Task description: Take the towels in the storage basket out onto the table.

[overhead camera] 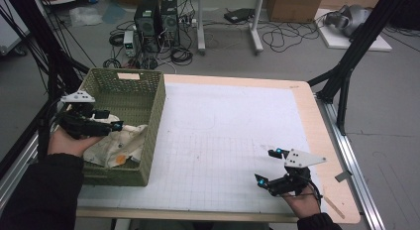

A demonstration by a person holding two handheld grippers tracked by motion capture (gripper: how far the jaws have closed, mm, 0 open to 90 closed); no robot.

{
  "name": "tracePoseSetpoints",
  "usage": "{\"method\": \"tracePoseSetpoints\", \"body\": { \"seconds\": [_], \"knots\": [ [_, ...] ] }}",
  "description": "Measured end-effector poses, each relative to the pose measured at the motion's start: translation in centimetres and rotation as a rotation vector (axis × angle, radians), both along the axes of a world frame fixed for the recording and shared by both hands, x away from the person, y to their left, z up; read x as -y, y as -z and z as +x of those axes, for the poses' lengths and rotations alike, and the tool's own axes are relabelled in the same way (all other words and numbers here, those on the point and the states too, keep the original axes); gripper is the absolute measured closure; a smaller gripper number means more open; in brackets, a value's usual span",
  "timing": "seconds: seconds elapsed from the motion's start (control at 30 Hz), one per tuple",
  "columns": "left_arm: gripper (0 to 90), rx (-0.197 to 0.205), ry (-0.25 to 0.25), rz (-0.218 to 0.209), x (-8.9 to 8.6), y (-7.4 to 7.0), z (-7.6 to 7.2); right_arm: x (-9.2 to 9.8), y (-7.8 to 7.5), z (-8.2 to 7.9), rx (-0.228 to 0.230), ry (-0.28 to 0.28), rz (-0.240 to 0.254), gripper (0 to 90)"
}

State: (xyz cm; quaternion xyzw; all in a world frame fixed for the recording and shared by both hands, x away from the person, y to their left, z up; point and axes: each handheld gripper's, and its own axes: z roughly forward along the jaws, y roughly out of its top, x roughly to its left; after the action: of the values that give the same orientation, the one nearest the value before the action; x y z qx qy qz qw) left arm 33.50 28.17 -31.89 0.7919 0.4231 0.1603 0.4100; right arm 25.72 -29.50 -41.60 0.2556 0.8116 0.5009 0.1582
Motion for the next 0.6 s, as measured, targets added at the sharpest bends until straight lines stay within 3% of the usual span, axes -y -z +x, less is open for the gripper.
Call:
{"method": "tracePoseSetpoints", "body": {
  "seconds": [0.6],
  "knots": [
    [27.2,-0.031,-0.052,0.037,-1.1,0.8,1.0,-0.1,-0.1,0.0,0.007,-0.002,0.005,4.7]
  ]
}}
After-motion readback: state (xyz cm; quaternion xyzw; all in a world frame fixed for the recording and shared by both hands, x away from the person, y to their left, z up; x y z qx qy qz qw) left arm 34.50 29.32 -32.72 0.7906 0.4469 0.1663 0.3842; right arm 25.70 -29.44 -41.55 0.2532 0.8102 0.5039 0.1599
